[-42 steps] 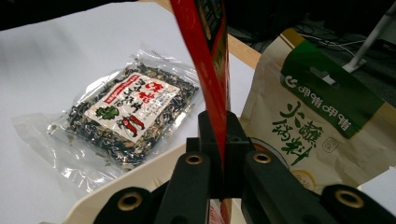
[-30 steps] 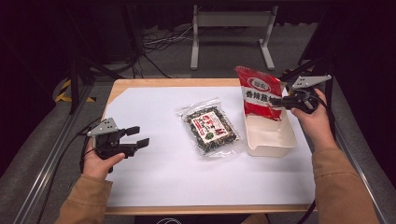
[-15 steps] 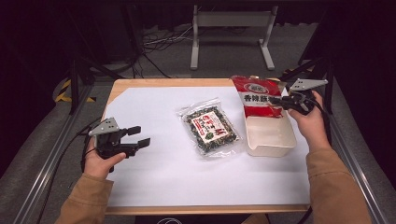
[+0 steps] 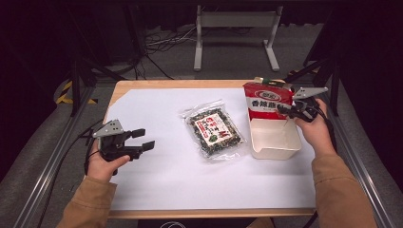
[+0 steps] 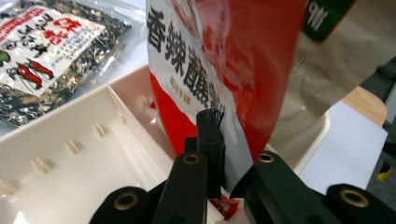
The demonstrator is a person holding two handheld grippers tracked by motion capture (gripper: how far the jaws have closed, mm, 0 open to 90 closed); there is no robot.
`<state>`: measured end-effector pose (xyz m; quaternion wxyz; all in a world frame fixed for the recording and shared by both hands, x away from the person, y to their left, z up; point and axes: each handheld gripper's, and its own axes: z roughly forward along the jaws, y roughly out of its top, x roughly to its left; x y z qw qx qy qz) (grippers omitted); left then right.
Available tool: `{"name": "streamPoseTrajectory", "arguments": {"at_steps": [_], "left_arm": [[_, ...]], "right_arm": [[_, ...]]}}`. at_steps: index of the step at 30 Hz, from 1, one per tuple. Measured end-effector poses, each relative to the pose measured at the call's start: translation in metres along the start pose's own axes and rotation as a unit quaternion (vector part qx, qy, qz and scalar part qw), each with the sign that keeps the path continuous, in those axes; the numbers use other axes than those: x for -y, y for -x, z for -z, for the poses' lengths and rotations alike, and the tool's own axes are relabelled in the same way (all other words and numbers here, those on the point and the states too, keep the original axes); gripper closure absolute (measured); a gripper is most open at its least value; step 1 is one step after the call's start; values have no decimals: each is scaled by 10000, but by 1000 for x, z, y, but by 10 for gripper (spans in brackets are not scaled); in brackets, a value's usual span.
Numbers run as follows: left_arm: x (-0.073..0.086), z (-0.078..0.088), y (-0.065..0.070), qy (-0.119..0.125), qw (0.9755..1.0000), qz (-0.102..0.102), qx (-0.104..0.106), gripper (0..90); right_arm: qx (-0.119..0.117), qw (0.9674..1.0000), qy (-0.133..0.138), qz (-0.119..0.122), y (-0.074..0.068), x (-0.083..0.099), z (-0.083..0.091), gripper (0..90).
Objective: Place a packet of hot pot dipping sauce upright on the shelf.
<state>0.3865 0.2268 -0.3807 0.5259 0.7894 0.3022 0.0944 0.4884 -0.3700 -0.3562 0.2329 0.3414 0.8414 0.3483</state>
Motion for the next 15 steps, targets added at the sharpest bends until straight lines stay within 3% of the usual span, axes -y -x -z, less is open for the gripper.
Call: {"name": "streamPoseTrajectory", "arguments": {"at_steps": [7,11,15], "left_arm": [[-1,-2,0,-24,10000,-19,19,320],[-1,-4,0,-12,10000,-4,36,318],[-2,-5,0,-41,10000,-5,36,313]], "right_arm": [[43,9998,17,-205,-2,2,0,846],[211,9988,169,-403,-2,3,2,720],[313,9962,374,-724,-2,5,7,534]]}}
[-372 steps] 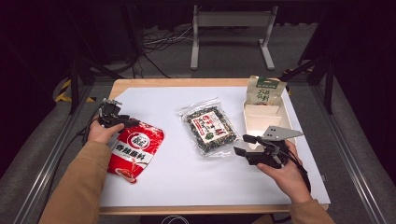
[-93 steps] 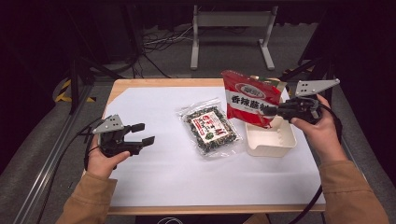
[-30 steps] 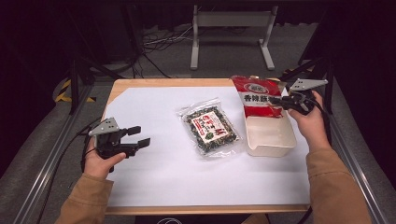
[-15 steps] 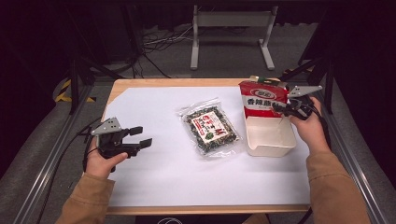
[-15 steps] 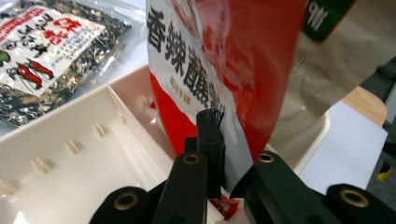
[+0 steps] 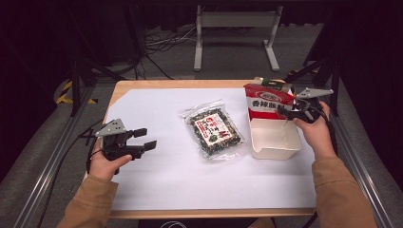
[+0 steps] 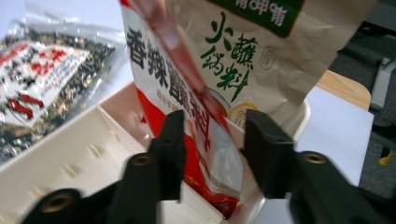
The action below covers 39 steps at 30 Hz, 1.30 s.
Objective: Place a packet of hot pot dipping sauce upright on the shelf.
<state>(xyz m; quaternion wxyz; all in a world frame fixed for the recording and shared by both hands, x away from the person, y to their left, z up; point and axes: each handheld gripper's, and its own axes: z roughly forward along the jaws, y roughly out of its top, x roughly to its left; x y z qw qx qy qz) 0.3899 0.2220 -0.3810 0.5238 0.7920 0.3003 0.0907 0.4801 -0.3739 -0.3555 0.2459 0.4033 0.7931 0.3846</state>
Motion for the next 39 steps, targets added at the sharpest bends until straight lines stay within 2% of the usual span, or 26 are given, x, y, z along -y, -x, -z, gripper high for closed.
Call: {"name": "streamPoseTrajectory", "arguments": {"at_steps": [6,12,13,15,17,18,19,20,22,23,26,29,32,35,37,39], "left_arm": [[-2,-7,0,-29,10000,-60,-38,298],[-4,-14,1,-105,9998,-104,-133,280],[-4,-15,1,-113,9997,-147,-145,279],[-5,-18,3,-75,9997,-161,-141,281],[-6,-18,2,-32,9997,-232,-90,306],[-5,-20,0,-61,9998,-139,106,306],[-4,-20,-1,-236,9994,63,234,311],[-4,-21,-1,-226,9994,32,272,336],[-5,-21,-2,-176,9996,-86,206,376],[-5,-21,-3,-178,9996,-99,189,367],[-6,-20,-3,-229,9996,-82,118,306],[-7,-20,-3,-341,9992,-201,23,246],[-7,-19,-1,-429,9990,-144,69,226],[-8,-19,-1,-472,9988,-145,46,198],[-10,-18,-1,-509,9986,-132,-24,192],[-11,-18,-1,-515,9986,-128,-10,181]], "right_arm": [[84,9998,190,-50,-2,1,13,433],[87,9996,279,-61,-6,0,25,409],[114,9995,285,-33,-7,0,27,404],[317,9991,278,99,-10,-1,33,383],[379,9987,302,130,-12,-1,37,378],[397,9986,305,141,-13,-1,39,377],[408,9986,310,136,-14,-1,44,377],[422,9985,326,143,-15,-1,47,377],[398,9985,357,120,-18,0,53,381],[376,9986,358,117,-21,0,56,386],[333,9986,398,120,-28,2,64,405],[370,9983,453,67,-35,3,73,405],[365,9978,555,82,-42,3,81,397],[338,9980,530,92,-48,3,86,412],[217,9984,517,37,-55,3,91,436],[86,9986,520,3,-62,4,95,461]]}}
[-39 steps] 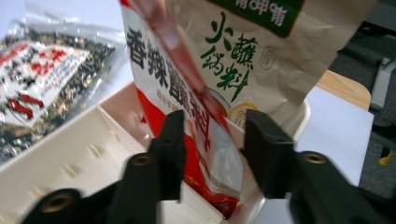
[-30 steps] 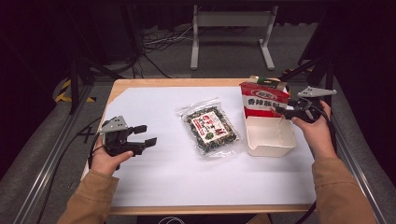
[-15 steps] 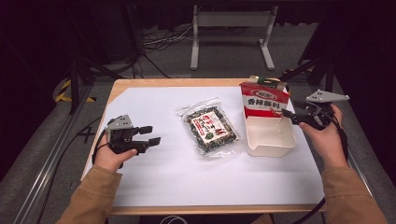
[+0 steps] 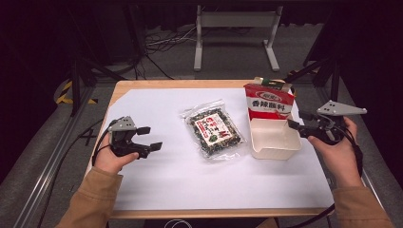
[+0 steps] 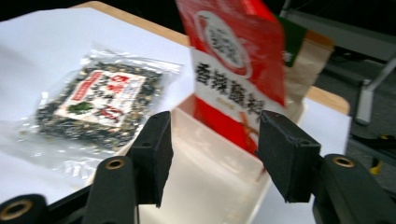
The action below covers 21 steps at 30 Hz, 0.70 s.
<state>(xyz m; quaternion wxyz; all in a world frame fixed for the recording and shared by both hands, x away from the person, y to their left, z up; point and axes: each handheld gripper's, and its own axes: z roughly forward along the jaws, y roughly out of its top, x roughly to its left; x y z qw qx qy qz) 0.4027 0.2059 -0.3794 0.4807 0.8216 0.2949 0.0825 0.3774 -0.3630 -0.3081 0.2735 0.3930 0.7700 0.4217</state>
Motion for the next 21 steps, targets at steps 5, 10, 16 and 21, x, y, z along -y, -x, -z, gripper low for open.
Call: {"name": "streamPoseTrajectory", "arguments": {"at_steps": [5,10,16,21], "left_arm": [[-1,2,0,-95,9999,29,110,162],[-1,6,0,-33,9998,80,152,129],[-2,4,6,-170,9994,-11,303,172],[-2,-1,5,-159,9995,95,261,176]], "right_arm": [[-378,9992,9,116,-20,4,2,507],[-641,9975,95,270,-39,8,0,510],[-926,9946,248,394,-59,11,-2,491],[-1132,9921,279,456,-68,16,-9,495]]}}
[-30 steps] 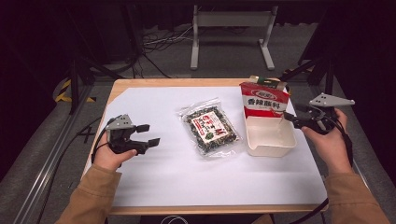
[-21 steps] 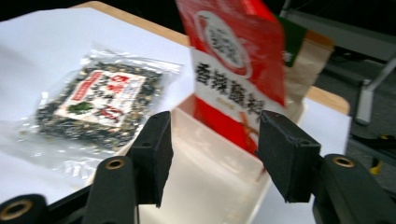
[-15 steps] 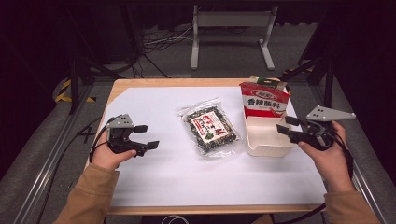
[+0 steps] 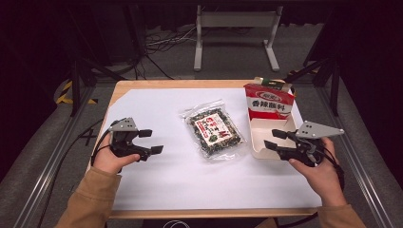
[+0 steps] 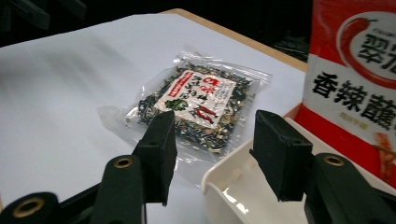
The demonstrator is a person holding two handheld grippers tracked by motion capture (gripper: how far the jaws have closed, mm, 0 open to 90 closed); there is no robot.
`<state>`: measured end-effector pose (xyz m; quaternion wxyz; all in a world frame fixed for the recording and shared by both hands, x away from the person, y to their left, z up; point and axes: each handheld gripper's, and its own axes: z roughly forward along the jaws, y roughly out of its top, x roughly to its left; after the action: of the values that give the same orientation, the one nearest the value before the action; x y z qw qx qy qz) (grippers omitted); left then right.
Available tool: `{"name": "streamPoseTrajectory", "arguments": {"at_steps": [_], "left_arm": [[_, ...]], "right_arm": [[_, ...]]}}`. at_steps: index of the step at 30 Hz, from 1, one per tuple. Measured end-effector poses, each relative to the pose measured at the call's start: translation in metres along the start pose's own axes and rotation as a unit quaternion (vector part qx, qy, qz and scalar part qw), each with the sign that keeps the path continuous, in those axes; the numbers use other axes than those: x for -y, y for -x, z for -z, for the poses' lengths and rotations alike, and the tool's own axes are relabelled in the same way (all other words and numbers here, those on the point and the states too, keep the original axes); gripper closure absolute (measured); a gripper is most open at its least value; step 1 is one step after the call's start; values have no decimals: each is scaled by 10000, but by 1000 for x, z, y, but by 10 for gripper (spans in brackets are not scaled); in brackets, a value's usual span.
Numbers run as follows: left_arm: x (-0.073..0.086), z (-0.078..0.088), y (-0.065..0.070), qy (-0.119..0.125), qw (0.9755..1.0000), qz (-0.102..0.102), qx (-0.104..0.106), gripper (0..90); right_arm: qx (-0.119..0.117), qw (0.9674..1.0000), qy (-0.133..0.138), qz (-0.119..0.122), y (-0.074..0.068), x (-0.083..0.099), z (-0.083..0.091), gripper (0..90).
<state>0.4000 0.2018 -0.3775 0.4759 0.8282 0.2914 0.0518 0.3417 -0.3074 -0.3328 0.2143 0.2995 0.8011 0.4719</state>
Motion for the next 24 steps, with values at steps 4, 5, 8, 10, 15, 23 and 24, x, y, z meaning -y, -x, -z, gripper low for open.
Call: {"name": "streamPoseTrajectory", "arguments": {"at_steps": [4,5,8,10,15,23,24], "left_arm": [[-2,-9,-7,28,9998,183,-57,199],[-2,-11,-9,38,9997,210,-78,208],[-4,-19,-15,79,9994,297,-178,218],[-7,-26,-16,128,9988,354,-316,225],[-14,-44,-16,160,9980,372,-477,230],[-21,-62,-17,223,9969,490,-568,232],[-22,-65,-16,241,9966,547,-569,232]], "right_arm": [[-368,9993,-44,17,-10,11,-15,557],[-433,9990,-99,39,-12,14,-20,563],[-539,9983,-129,162,-17,17,-29,575],[-595,9979,-93,242,-20,18,-32,573],[-708,9968,-9,360,-29,28,-38,574],[-880,9950,-74,467,-39,42,-45,543],[-880,9950,-74,467,-39,42,-45,543]]}}
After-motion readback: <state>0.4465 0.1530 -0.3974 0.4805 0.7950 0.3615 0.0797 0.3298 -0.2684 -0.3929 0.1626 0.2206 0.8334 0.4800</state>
